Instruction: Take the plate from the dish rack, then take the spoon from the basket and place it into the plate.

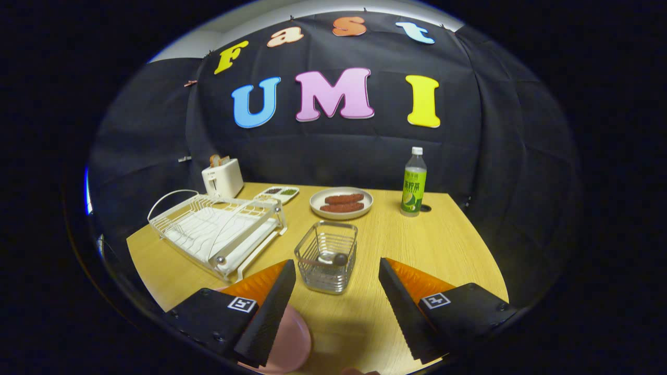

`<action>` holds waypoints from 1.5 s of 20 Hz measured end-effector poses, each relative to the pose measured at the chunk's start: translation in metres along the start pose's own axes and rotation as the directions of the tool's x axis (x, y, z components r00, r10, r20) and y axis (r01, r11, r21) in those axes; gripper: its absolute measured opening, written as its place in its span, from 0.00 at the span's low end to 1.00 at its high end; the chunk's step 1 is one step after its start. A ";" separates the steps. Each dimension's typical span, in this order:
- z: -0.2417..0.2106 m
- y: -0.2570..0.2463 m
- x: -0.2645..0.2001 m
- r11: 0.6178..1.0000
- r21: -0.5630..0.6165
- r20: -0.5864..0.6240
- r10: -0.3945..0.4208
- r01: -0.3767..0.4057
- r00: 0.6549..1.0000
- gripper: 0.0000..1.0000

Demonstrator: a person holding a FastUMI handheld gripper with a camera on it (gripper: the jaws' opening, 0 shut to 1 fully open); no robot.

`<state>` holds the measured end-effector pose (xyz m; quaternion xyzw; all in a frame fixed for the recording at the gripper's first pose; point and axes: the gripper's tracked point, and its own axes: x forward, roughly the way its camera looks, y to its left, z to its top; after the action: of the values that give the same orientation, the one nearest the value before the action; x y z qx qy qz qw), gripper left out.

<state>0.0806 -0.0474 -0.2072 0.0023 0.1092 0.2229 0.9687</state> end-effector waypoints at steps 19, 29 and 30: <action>0.012 0.006 0.064 0.996 -0.079 0.166 -0.019 0.032 0.986 0.24; 0.048 0.016 0.067 0.998 -0.069 0.136 0.018 -0.009 0.990 0.18; 0.058 0.016 0.065 0.998 -0.066 0.146 0.019 -0.009 0.989 0.18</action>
<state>0.1433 -0.0025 -0.1634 -0.0122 0.0306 0.2325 0.9720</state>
